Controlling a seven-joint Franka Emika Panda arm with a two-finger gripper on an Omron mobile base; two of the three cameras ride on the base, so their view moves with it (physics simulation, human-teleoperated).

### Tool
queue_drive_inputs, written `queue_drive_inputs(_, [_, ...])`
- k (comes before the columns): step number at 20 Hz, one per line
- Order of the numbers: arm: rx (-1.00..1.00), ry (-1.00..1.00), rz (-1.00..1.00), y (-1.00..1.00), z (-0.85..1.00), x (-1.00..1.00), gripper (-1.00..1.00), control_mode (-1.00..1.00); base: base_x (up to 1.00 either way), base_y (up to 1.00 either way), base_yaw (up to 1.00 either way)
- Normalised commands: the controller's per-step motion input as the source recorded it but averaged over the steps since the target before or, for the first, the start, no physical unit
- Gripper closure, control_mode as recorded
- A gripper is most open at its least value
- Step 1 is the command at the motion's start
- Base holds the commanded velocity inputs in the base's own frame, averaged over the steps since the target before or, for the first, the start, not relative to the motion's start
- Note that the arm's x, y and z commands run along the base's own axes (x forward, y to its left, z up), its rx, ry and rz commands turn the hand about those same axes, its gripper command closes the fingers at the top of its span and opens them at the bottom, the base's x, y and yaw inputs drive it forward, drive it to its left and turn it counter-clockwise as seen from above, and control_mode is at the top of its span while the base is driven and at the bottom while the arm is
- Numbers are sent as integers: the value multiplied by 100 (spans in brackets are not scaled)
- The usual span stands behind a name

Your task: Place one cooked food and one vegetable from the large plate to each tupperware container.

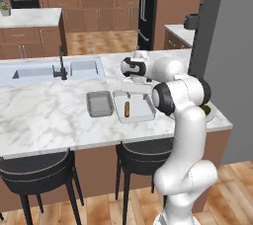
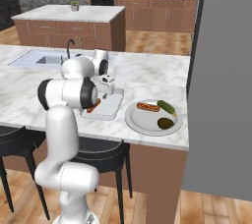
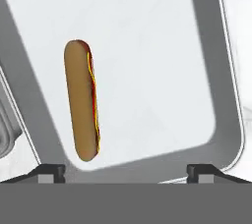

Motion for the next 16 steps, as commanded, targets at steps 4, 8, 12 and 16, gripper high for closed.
queue_drive_inputs(4, [0, -5, -18, -75, 34, -88, -100, -100, 0, 0, 0])
queue_drive_inputs(8, [0, -5, -28, -85, 10, -77, -100, -100, 0, 0, 0])
queue_drive_inputs(12, [0, -24, -28, -77, 0, -78, -100, -100, 0, 0, 0])
queue_drive_inputs(16, [1, -11, -24, -82, 13, -55, -100, -100, 0, 0, 0])
